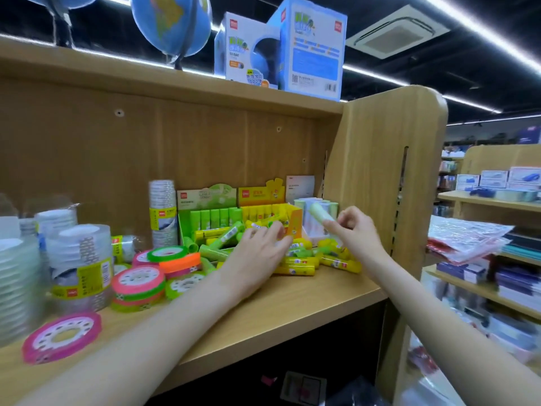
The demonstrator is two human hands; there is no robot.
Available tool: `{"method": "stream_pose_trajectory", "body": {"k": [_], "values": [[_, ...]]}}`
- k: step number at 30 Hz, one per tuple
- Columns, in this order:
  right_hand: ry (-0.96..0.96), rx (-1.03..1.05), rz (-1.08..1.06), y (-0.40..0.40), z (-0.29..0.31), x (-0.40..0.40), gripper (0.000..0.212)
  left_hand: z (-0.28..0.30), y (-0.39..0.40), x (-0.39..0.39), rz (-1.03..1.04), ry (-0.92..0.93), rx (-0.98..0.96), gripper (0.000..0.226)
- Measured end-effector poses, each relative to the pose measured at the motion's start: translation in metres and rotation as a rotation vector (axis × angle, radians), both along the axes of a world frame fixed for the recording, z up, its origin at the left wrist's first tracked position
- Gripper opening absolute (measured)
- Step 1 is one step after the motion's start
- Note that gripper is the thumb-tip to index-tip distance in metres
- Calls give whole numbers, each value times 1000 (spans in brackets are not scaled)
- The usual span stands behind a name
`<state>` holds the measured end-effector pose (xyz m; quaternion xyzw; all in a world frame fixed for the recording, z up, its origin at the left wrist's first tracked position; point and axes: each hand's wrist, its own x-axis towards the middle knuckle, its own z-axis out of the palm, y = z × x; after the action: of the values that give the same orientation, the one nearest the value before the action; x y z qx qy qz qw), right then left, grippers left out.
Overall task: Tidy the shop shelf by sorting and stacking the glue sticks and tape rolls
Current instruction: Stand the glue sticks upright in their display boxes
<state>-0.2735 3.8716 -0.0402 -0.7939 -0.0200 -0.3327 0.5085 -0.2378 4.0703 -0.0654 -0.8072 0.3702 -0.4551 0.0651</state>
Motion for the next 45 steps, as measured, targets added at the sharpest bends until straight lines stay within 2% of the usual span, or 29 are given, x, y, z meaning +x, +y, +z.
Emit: {"method": "stream_pose_trajectory", "body": {"k": [3,6,9,11,13,15,22,26,30,37,42,43,45], "values": [[27,-6,7,-19,-3,2,26,-6,-14,8,17,128,-3,41],[36,-16,49,-30,2,8,18,-4,-22,11,68,340,11,79],[4,-42,132,-38,8,22,43,-6,-31,18,100,344,57,94],[-53,-204,93,-41,11,36,48,-5,-34,26,77,315,24,95],[-100,-366,20,-41,15,52,38,-4,-37,34,37,278,-14,90],[-146,-468,-14,-39,19,69,31,-3,-38,39,18,246,-33,85],[-247,-832,-74,-22,26,107,34,-6,-36,42,-14,245,-66,77],[-162,-837,-137,-30,27,118,36,-5,-35,39,-7,255,-57,75],[-106,-743,-168,-38,32,122,23,-5,-35,39,7,254,-50,73],[-21,-879,-175,-23,36,129,21,-6,-34,39,8,254,-63,73],[84,-1018,-215,-19,36,117,30,-7,-34,36,24,254,-75,83],[55,-978,-221,-22,33,110,33,-7,-34,36,35,266,-72,84],[-72,-768,-149,-24,25,89,30,-4,-34,35,45,315,-95,78]]}}
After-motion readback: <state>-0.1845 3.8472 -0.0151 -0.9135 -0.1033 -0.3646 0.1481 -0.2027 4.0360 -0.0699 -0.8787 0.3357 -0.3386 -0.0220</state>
